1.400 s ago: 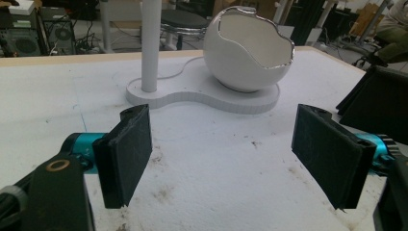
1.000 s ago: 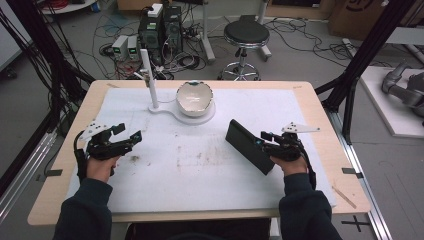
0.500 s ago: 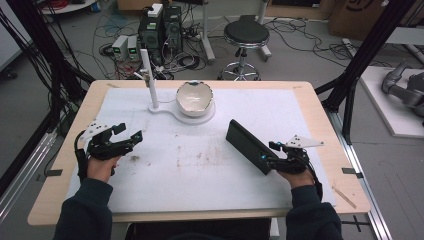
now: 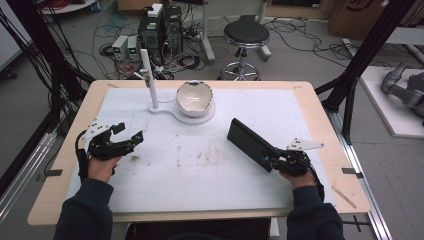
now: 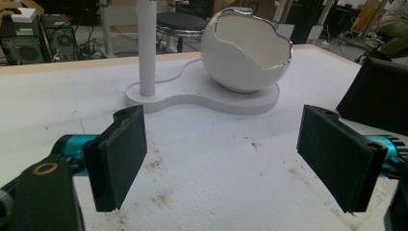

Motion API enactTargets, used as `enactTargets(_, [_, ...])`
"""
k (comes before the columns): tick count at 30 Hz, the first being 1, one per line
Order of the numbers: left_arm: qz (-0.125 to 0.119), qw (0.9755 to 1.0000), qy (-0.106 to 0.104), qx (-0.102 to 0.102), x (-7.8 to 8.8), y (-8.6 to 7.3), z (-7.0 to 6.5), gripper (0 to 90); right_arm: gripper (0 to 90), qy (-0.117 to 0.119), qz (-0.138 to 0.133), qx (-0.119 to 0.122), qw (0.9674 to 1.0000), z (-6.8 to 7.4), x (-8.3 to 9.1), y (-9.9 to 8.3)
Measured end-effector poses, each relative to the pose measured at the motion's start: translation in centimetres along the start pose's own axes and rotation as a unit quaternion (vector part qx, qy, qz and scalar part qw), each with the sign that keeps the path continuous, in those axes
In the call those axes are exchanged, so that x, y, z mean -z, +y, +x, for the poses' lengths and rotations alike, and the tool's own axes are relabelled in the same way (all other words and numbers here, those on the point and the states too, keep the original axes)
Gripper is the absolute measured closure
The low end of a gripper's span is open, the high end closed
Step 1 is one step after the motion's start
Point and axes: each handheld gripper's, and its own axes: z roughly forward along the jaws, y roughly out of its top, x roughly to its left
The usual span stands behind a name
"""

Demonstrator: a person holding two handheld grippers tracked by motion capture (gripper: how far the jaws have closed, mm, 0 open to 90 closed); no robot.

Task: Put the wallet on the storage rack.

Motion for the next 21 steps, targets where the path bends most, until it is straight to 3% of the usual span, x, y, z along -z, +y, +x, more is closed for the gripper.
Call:
enactTargets(2, [0.001,1.0000,0.001,0.000,0.0,0.0,0.0,17.8,73.3,-0.001,-0.013,0.015,0.9998,0.1,0.5,0.3])
enactTargets(8, [0.001,1.0000,0.001,0.003,-0.1,-0.1,0.2,17.8,72.8,-0.007,-0.064,0.002,0.9979,0.6,1.4,1.3])
enactTargets(21, [0.005,1.0000,0.001,-0.008,-0.1,-0.1,0.0,17.8,73.1,-0.008,-0.079,0.000,0.9968,1.2,1.9,2.5])
